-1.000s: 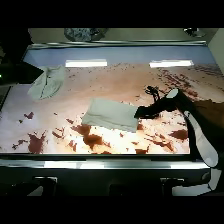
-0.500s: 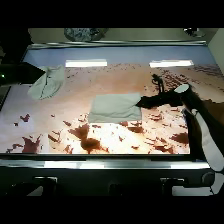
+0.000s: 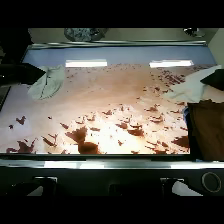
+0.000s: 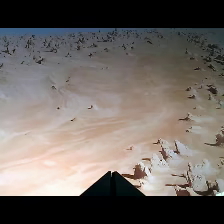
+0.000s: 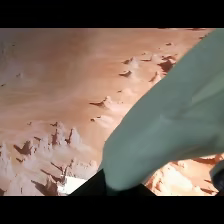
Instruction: Fold the shirts.
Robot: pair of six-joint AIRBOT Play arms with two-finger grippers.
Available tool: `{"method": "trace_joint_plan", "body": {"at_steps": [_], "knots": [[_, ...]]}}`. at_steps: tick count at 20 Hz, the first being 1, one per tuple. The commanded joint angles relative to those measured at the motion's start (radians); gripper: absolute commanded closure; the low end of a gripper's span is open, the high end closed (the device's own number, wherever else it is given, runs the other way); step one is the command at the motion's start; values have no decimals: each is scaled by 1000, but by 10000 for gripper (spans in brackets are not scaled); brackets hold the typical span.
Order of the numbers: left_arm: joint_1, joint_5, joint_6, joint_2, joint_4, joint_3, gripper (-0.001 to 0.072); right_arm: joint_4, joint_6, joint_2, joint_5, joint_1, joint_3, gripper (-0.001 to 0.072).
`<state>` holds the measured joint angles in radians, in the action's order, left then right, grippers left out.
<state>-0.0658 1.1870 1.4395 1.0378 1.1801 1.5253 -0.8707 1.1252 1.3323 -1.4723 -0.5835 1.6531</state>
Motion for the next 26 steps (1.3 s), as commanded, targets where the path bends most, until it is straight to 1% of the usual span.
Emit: {"method": "trace_joint_plan", "body": {"at_steps": [1,2,4,6,11,12,13,14,15,17,20,21,22,23,24,26], "knots": [[0,2,-10,0,-1,0,673,-17,25,-23,-91,-186,71,671],[0,2,-27,0,-1,0,673,-16,29,-23,-82,-228,71,671],[0,2,-27,0,-1,0,673,-9,47,-23,-70,-307,71,671],[0,2,-27,0,-1,0,673,-2,51,-23,-89,-383,72,670],[0,2,-27,0,-1,0,673,-41,51,-23,-258,-560,72,670],[0,2,-27,0,-1,0,673,-88,50,-23,-313,-579,72,670],[0,2,-27,0,-1,0,673,-182,37,-23,-377,-589,71,669],[0,2,-27,0,-1,0,673,-294,8,-27,-378,-589,62,669],[0,2,-27,0,-1,0,673,-374,8,-34,-378,-589,45,669],[0,2,-26,0,-1,0,673,-464,5,-40,-379,-589,-30,669],[0,2,-26,0,-1,0,673,-533,4,-58,-374,-589,-233,669],[0,2,-26,0,-1,0,673,-549,3,-64,-340,-589,-308,630],[0,1,-26,0,-1,0,673,-548,3,-64,-301,-589,-359,417],[0,-1,-26,0,-1,0,673,-542,-14,-64,-267,-589,-391,138],[0,-1,-26,0,-1,0,673,-540,-38,-64,-244,-589,-392,41],[0,-1,-25,-2,-7,6,673,-545,-84,-65,-174,-589,-337,46]]}}
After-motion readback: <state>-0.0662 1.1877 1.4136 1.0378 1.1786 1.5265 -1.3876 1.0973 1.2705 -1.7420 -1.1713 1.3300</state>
